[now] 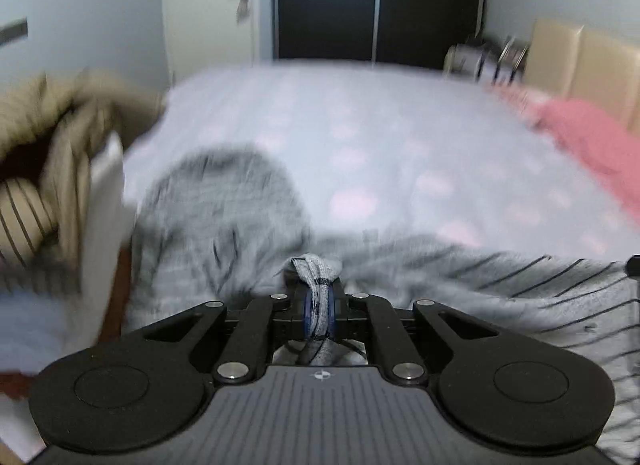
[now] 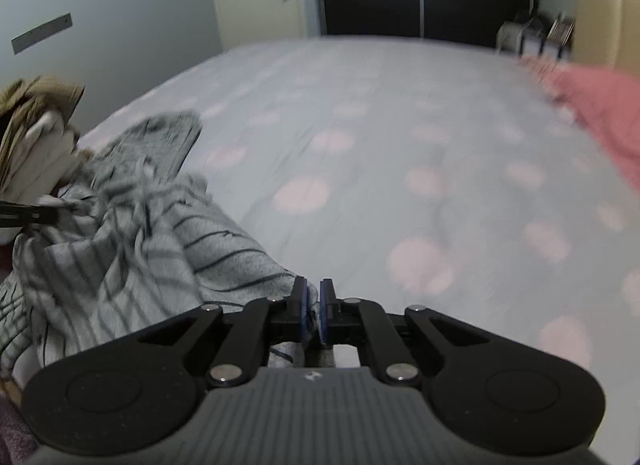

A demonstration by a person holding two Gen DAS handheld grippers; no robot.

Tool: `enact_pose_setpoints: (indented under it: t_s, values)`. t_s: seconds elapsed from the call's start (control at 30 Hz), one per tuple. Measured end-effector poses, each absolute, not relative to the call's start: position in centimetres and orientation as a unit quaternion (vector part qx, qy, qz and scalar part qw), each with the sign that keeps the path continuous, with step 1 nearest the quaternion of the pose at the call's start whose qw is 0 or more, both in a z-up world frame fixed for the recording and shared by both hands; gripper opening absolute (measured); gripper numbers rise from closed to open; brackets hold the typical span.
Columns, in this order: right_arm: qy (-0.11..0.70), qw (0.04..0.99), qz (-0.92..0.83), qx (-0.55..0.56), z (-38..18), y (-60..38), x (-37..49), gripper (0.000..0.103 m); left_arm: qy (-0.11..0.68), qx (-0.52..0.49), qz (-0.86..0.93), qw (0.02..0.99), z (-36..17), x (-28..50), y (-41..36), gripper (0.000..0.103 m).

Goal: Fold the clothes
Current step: 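Grasp the shirt with the right gripper while the left gripper holds another edge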

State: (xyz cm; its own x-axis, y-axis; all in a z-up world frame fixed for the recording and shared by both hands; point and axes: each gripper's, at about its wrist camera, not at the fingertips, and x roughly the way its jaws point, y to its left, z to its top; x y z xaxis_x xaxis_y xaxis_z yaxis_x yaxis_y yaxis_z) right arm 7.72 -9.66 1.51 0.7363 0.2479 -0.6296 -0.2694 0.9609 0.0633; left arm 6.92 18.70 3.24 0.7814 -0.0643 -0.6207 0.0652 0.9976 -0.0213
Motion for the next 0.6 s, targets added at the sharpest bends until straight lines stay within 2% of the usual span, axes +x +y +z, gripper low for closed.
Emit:
enact_pose_setpoints:
  t_s: [0.17, 0.3, 0.43, 0.6]
  values:
    - [0.276, 0.956, 0.090, -0.047, 7.2, -14.0, 7.0, 0.006, 0.247, -0.036, -0.085, 0.965, 9.1, 4.7, 16.9, 0.005]
    - [0.227, 0.971, 0.037, -0.069, 11.9, -18.2, 6.2, 0.006, 0.238, -0.020, -0.129, 0.962, 11.6, 3.2, 14.8, 0.005]
    - [0.246, 0.965, 0.016, -0.094, 13.8, -22.2, 4.8, 0.006, 0.289, 0.032, -0.146, 0.945, 10.7, 2.2, 13.6, 0.005]
    - [0.329, 0.939, 0.020, -0.097, 10.2, -25.6, 3.3, 0.006, 0.392, 0.076, -0.162, 0.902, 6.8, 1.4, 13.5, 0.005]
